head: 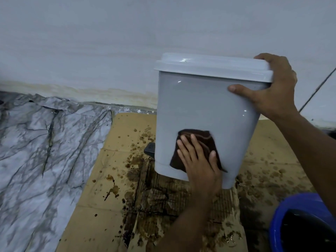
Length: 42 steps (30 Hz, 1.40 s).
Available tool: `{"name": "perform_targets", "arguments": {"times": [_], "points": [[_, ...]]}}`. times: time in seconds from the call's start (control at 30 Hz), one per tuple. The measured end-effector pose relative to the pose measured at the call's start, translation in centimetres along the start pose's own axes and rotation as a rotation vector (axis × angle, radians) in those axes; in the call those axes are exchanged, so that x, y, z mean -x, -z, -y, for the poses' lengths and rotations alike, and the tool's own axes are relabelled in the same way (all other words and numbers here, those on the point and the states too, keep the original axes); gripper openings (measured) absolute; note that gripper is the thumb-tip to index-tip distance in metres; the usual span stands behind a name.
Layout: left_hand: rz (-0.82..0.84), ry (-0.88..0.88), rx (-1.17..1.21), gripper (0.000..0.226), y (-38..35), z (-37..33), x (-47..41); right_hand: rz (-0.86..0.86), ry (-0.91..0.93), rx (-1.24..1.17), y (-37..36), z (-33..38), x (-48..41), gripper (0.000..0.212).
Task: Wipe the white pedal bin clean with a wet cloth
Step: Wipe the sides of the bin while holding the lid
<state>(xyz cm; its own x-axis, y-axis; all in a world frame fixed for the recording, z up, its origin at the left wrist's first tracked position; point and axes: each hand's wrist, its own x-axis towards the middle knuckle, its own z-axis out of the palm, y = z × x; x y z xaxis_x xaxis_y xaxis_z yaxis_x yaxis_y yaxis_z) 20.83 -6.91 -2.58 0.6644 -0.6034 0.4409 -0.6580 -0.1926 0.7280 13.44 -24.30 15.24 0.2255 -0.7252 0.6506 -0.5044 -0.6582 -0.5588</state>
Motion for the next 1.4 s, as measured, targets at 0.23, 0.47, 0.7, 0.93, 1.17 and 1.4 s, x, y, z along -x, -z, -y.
{"name": "perform_targets", "arguments": {"times": [0.23,0.47,0.7,0.93,1.17,1.4], "points": [[-0.356,0.66,0.264,0.071,1.7,1.9,-4.4,0.0,-0.002,0.0,0.0,0.2,0.1,0.083],[-0.219,0.752,0.303,0.08,0.5,-0.8,1.1,-0.002,-0.038,-0.003,0.1,0.4,0.3,0.085],[-0.006,-0.002,0.014,0.074,0.8,0.6,-1.0,0.022,-0.044,0.001,0.2,0.5,0.1,0.086],[-0.235,0.26,0.03,0.073,1.8,4.8,-3.4,0.023,-0.055,0.0,0.1,0.6,0.0,0.086],[-0.041,0.329,-0.011,0.078,-2.5,-0.1,5.8,0.01,-0.062,-0.004,0.0,0.5,0.1,0.085],[0.326,-0.853,-0.316,0.063,0.2,3.3,0.3,0.017,-0.056,-0.011,0.3,0.8,0.1,0.086]]}}
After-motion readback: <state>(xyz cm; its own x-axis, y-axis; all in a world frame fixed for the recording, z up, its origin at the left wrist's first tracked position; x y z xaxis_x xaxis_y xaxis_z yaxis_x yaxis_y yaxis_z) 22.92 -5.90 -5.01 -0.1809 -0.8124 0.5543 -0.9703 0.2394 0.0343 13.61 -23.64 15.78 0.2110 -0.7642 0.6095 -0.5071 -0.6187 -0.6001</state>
